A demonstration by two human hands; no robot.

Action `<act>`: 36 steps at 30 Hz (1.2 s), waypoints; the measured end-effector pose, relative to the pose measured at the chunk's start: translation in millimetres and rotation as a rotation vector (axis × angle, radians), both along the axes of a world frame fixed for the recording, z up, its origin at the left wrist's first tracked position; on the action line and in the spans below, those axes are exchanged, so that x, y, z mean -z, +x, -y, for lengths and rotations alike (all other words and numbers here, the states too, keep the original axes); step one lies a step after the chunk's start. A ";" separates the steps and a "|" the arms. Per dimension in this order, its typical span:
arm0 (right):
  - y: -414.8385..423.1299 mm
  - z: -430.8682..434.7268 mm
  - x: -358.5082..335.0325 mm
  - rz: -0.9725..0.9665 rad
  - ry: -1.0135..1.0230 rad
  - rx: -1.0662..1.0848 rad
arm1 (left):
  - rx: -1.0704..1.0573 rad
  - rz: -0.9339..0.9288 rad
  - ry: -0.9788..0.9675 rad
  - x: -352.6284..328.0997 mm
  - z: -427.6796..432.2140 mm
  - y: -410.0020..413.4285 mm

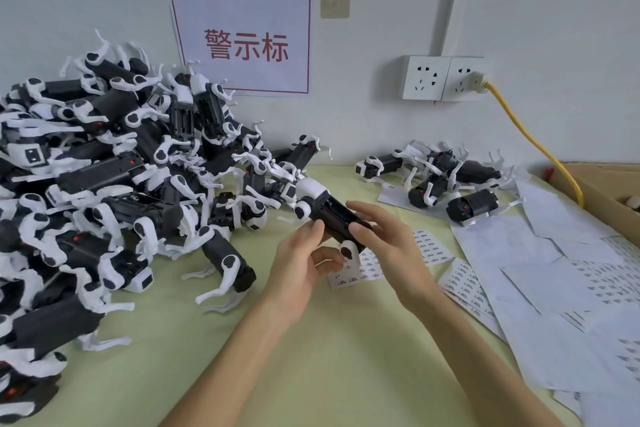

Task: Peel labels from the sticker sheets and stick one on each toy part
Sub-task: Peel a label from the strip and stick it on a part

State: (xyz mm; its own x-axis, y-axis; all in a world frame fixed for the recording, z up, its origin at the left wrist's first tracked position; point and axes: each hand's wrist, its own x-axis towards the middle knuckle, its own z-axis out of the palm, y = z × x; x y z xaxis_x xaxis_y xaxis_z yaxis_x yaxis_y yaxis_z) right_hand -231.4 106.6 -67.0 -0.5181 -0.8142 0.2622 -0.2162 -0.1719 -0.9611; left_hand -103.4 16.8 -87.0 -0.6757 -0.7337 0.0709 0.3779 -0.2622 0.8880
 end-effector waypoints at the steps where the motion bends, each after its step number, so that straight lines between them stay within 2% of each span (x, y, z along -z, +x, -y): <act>1: -0.3 -0.9 -1.3 0.025 0.005 -0.010 | 0.006 0.012 0.004 -0.1 -0.6 0.0; 6: 2.3 -2.4 -3.1 0.097 0.016 -0.059 | -0.006 0.060 -0.003 -0.5 0.0 2.0; 16: 5.9 -1.2 -1.9 0.084 -0.076 0.001 | 0.019 0.071 -0.049 -4.3 -3.1 3.0; 20: 6.5 -1.3 -0.8 -0.055 -0.059 0.016 | 0.046 0.087 -0.075 -4.7 -4.2 4.5; 25: 12.9 -2.6 5.5 -0.397 -0.035 0.013 | 0.045 0.118 -0.108 -4.8 -6.0 4.4; 29: 11.6 -5.6 4.5 -0.468 -0.021 -0.069 | 0.042 0.128 -0.110 -5.0 -6.1 4.0; 32: 14.0 -5.6 3.6 -0.428 -0.060 -0.102 | 0.017 0.104 -0.088 -4.8 -4.5 3.9; 36: 13.1 -3.9 6.3 -0.434 -0.086 -0.129 | -0.011 0.014 0.025 -4.5 -2.6 3.4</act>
